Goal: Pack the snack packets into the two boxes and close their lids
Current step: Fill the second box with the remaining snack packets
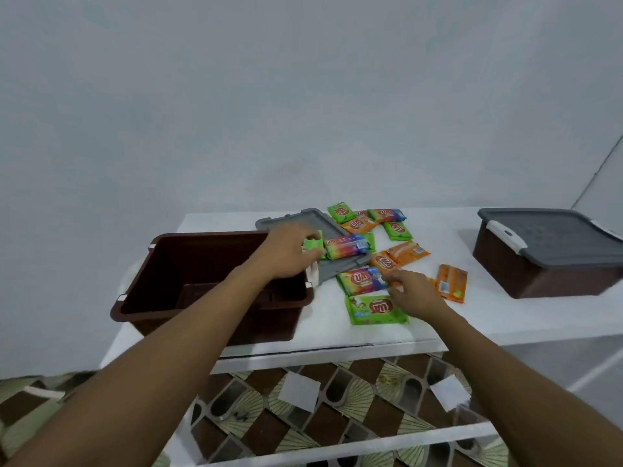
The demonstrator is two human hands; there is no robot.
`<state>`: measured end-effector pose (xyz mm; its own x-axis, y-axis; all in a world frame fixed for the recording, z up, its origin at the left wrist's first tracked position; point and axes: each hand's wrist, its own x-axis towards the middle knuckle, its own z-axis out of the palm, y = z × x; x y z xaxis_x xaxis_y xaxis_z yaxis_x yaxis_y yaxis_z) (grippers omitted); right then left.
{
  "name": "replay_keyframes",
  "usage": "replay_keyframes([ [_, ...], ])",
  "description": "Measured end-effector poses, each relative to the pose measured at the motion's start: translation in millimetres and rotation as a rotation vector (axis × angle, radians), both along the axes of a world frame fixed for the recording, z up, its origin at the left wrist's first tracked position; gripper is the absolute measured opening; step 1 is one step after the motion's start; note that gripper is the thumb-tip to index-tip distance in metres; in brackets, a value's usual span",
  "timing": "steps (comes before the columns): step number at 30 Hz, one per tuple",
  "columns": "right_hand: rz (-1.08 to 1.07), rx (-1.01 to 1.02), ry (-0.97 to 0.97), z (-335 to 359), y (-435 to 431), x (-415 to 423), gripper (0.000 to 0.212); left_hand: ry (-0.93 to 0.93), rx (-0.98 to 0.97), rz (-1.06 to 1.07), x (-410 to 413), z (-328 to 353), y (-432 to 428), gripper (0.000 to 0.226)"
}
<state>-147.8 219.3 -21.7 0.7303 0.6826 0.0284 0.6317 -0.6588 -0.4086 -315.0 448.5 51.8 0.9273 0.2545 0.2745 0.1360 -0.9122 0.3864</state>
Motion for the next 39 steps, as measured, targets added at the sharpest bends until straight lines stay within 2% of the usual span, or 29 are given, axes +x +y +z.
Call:
replay_keyframes([
  [3,0.056,-0.206,-0.064,-12,-31,30,0.048,0.046,0.061,-0.060,35,-2,-38,0.034],
  [5,0.101,-0.267,-0.111,-20,-46,45,0.050,0.119,0.050,-0.096,56,-13,-61,0.035],
  [9,0.173,-0.209,-0.124,-27,-62,69,0.055,0.410,0.166,-0.137,93,-51,-98,0.042],
  [12,0.165,-0.165,-0.100,-30,-68,84,0.070,0.565,0.202,-0.087,101,-83,-113,0.066],
  [14,0.154,-0.172,-0.102,-34,-71,92,0.081,0.556,0.173,-0.037,100,-94,-117,0.077],
  [16,0.163,-0.186,-0.138,-36,-70,96,0.084,0.542,0.147,-0.015,101,-95,-116,0.077],
  [20,0.243,-0.236,-0.256,-26,-60,99,0.073,0.515,0.161,0.007,106,-95,-116,0.071],
  [27,0.281,-0.198,-0.237,-24,-60,106,0.059,0.473,0.123,0.034,108,-97,-111,0.073],
  [30,0.422,-0.102,-0.156,-25,-50,100,0.047,0.414,0.058,0.032,106,-96,-111,0.076],
  [32,0.493,-0.057,-0.068,-25,-42,92,0.049,0.327,-0.014,0.022,102,-96,-109,0.065],
  [35,0.496,-0.028,-0.010,-24,-30,79,0.051,0.132,-0.094,0.074,98,-95,-99,0.031],
  [37,0.520,-0.116,-0.039,-26,-24,73,0.063,0.134,-0.044,0.133,99,-97,-91,0.032],
  [39,0.552,-0.224,-0.083,-26,-20,69,0.072,0.218,0.007,0.140,102,-101,-85,0.035],
])
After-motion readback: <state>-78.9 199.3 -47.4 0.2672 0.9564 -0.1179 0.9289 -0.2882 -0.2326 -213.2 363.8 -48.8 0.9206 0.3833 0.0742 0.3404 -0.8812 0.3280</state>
